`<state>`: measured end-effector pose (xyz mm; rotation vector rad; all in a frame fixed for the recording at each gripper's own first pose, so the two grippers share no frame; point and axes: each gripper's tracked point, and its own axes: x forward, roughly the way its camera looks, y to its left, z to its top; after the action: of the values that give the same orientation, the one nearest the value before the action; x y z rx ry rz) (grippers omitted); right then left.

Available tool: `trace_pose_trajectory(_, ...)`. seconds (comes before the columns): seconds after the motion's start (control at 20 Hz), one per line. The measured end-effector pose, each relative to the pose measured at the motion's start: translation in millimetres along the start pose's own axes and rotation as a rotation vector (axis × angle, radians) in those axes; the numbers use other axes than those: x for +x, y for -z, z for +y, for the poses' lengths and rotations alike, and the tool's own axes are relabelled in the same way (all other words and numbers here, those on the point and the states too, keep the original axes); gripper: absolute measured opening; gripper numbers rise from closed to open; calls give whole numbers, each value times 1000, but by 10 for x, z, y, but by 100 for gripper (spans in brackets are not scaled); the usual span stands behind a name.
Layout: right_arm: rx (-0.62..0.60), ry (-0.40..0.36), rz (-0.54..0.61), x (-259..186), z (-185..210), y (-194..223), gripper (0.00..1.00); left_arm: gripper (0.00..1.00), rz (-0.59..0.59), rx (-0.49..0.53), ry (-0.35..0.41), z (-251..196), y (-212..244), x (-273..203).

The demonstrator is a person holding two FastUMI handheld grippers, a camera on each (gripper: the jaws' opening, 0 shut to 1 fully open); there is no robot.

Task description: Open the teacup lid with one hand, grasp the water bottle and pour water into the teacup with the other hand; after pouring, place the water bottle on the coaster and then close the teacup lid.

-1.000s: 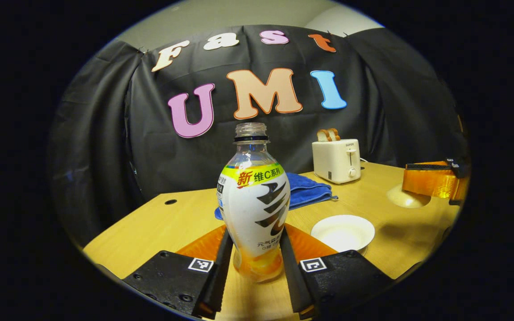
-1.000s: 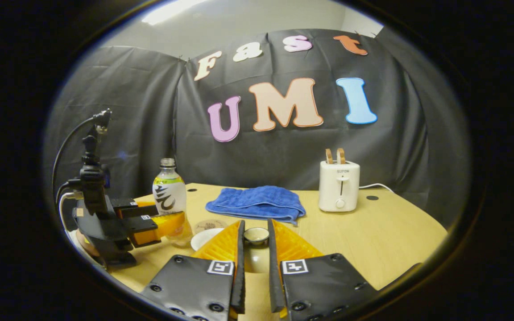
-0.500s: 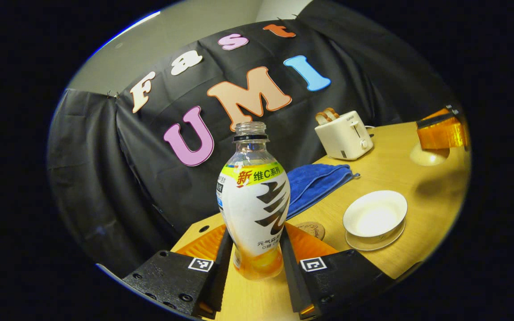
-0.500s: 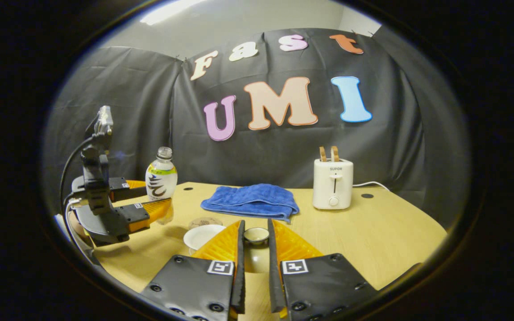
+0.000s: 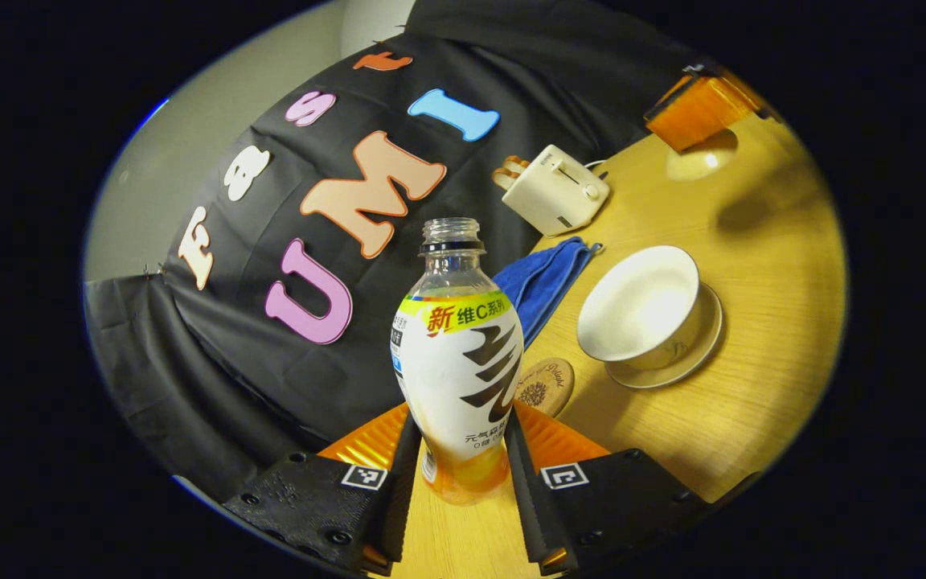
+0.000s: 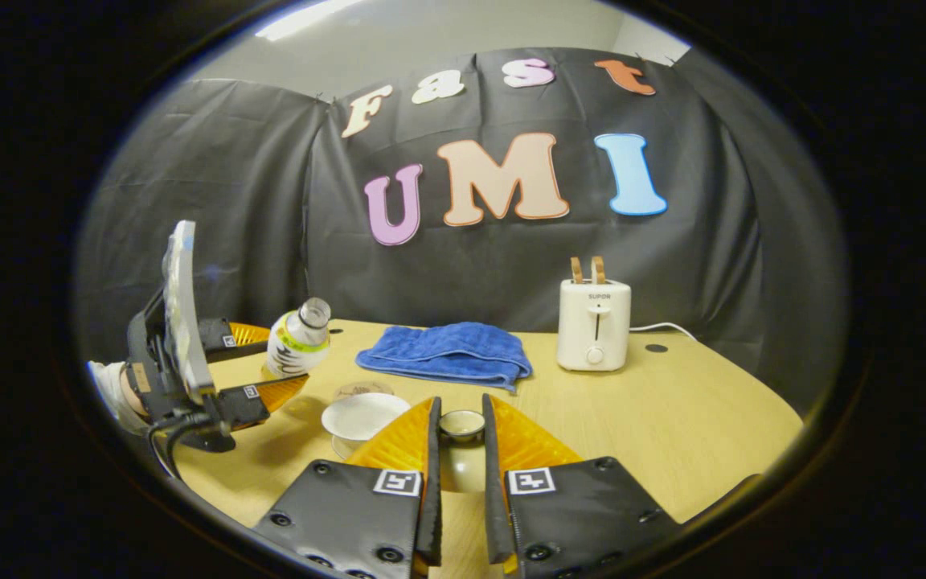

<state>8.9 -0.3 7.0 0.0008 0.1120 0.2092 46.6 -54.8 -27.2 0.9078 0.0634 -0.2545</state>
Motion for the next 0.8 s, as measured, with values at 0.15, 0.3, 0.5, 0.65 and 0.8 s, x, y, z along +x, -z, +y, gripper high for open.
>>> trace_pose_trajectory(0.15, -12, 1, 2, -9, -4, 6, 24, 54, 9, 70, 16, -49, 13, 8)
trace_pose_trajectory(0.3, -15, 5, 0, -28, -15, 5, 25, 54, 19, 151, 27, -96, 52, 24)
trace_pose_trajectory(0.5, -5, 16, 7, -26, -69, 56, 24, 54, 28, 255, 39, -133, 90, 49)
trace_pose_trajectory(0.65, -2, 17, 19, -36, -79, 125, 24, 55, 41, 315, 39, -126, 143, 42)
trace_pose_trajectory(0.8, 1, 19, 22, -46, -95, 148, 24, 54, 44, 382, 39, -79, 145, 33)
